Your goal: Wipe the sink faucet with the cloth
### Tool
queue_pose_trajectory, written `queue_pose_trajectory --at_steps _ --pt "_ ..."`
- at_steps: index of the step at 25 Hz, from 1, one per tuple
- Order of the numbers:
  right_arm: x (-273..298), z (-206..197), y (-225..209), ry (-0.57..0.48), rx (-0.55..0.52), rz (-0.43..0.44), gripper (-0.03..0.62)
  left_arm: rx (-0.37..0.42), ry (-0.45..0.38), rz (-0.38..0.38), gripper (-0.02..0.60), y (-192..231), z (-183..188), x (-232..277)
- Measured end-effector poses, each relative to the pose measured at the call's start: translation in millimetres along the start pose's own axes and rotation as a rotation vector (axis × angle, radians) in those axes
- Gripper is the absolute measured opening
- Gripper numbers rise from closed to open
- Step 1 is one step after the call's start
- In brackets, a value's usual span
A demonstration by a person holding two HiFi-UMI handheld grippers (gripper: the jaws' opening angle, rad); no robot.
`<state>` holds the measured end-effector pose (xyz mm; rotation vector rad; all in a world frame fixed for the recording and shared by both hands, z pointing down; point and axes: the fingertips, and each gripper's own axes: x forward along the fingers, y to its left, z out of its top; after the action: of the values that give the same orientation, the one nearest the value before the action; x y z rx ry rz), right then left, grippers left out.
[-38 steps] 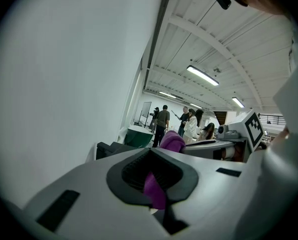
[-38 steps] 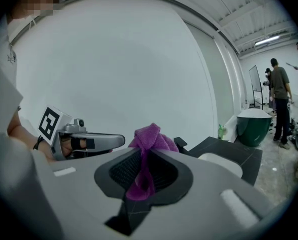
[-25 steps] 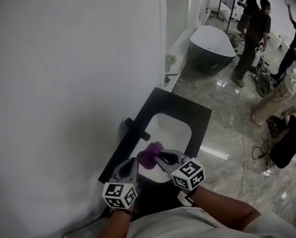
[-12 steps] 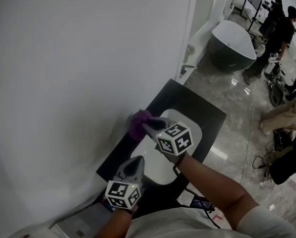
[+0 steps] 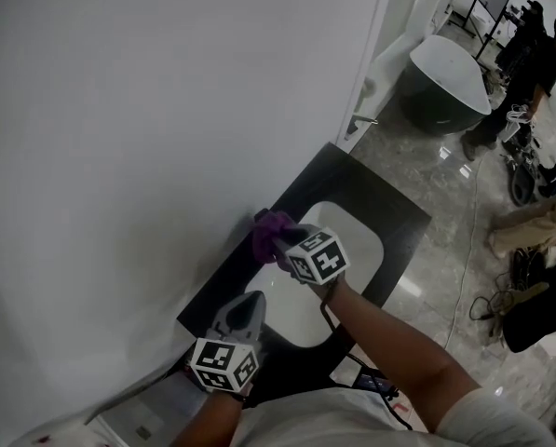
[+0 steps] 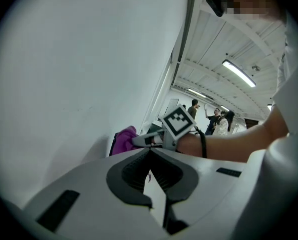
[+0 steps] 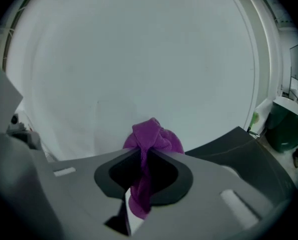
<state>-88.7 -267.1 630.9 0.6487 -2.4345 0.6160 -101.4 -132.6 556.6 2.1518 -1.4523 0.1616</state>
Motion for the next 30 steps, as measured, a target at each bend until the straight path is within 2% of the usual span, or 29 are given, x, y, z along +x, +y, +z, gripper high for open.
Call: queue_pose_trajectory --at_steps 3,5,9,12,14,17,22,24,26,28,30 --pt "-28.4 -49.3 -2.0 0.056 0.018 -0.012 0.051 -0.003 -0.003 -0.02 0.006 -3.2 -4.6 5.9" --pt "-41.7 -57.2 -4.8 0.042 0.029 -0.021 0.051 -0.002 -0.003 -0.03 0.006 -5.3 -6.9 8.7" --pt "-32.0 9.7 -3.1 -0.073 -0.034 -0.018 0.051 0.008 -0.006 -0.027 0.006 -4.7 -3.8 5.9" --pt "9.0 34.4 -10.0 -0.049 -0.045 -0.005 0.051 0.012 -0.01 -0.016 0.006 -3.8 -2.0 3.2" --pt "23.3 24.7 -15.5 -0.02 -0.043 -0.013 0.051 0.013 -0.013 -0.011 0.006 -3.7 -2.1 2.4" --pt "2.6 -3.4 -11.4 -0.03 -0.037 -0.018 0.051 0.008 -0.019 -0.011 0.006 -1.6 -0.2 2.1" --pt "-42.0 -91.9 -15.4 0.057 0.012 -0.046 0.051 0.007 -0.018 -0.032 0.006 -4.1 -2.3 5.6" --pt "-40.4 -90.0 -16.7 0.033 0.03 -0.045 0.051 0.01 -0.018 -0.033 0.006 -5.2 -2.4 5.2" --pt "-27.2 -70.6 -12.1 0.011 0.0 -0.035 0.051 0.014 -0.02 -0.031 0.006 -8.2 -1.6 3.4" --pt "-4.1 -59.0 -11.9 0.026 -0.03 -0.032 0.052 0.019 -0.023 -0.026 0.006 -9.9 0.2 1.5" --pt "15.0 -63.6 -16.0 0.049 -0.022 -0.033 0.052 0.02 -0.021 -0.019 0.006 -9.0 1.2 -1.5"
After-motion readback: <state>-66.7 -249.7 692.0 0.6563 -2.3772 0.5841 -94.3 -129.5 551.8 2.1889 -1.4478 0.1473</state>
